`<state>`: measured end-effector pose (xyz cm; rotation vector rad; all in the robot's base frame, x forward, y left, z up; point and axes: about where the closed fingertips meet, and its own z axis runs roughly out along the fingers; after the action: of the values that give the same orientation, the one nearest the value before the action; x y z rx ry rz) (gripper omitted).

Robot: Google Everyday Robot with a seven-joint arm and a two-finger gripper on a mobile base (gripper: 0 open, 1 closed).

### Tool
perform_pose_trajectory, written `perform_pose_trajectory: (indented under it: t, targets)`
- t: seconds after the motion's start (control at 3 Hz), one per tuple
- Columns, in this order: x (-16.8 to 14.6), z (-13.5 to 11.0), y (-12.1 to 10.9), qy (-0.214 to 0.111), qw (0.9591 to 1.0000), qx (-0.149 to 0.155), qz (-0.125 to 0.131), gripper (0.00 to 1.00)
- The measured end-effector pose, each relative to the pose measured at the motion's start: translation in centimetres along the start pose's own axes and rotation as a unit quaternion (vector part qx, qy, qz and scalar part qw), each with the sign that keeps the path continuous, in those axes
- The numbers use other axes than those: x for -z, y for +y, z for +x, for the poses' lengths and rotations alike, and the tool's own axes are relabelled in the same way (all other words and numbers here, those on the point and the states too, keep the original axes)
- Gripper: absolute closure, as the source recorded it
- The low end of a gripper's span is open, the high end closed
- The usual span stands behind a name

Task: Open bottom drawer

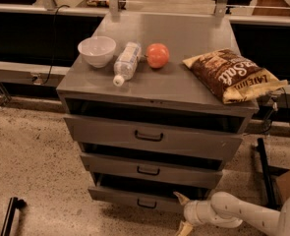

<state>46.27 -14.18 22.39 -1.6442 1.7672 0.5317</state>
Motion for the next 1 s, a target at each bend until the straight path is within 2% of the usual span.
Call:
perform_pose_trajectory:
  t: [0.33,0.67,1.0]
  targets:
    - [-0.8,1.5,-2.0,0.015,0.9998,-0.008,-0.006,0.0]
    - [-1.7,2.9,-3.5,0.029,0.9993,-0.014,-0.018,0.18]
    - [-2.2,3.7,-3.8,0.036,0.9987,-0.019,-0.031,0.43]
